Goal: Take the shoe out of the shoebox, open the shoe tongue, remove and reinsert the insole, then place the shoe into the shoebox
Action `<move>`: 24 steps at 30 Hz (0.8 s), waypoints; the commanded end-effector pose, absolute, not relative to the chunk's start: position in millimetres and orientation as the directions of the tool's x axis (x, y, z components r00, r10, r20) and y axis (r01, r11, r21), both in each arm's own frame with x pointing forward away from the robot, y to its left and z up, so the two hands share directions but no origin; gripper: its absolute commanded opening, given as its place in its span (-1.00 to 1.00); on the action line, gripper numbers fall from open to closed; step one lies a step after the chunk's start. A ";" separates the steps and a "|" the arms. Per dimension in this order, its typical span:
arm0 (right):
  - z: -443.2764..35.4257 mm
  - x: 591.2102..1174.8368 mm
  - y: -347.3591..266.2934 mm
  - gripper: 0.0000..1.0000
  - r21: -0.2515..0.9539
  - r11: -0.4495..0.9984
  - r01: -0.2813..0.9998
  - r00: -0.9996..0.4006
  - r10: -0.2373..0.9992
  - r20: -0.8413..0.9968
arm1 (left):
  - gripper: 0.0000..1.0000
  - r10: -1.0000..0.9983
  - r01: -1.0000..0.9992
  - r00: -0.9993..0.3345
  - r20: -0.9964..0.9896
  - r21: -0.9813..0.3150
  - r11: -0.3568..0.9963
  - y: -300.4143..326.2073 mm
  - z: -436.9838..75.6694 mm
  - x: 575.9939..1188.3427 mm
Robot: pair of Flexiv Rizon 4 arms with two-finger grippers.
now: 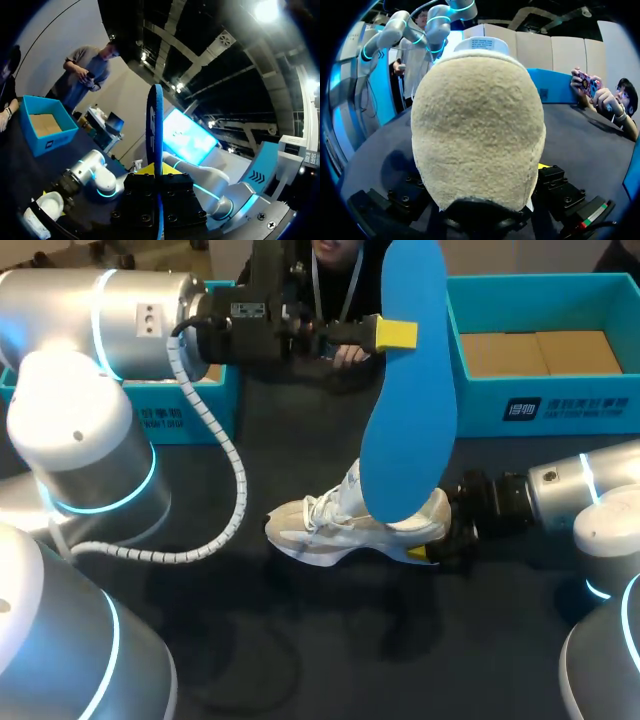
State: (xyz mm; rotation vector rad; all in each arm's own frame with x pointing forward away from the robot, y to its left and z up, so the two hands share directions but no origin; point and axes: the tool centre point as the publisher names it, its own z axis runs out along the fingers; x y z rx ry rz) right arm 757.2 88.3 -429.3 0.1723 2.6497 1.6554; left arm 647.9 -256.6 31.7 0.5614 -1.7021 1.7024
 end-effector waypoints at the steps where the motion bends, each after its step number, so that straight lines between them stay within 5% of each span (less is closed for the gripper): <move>1: -435.0 760.3 92.5 -1.00 0.895 0.438 0.087 -0.994 0.101 0.048 | -1.00 0.163 -0.723 -0.678 0.717 -0.690 0.025 -247.5 28.0 636.1; 24: -435.0 760.3 92.5 -1.00 0.895 0.438 0.087 -0.994 0.101 0.048 | -1.00 0.179 -0.755 -0.646 0.742 -0.656 -0.002 -245.5 28.0 634.1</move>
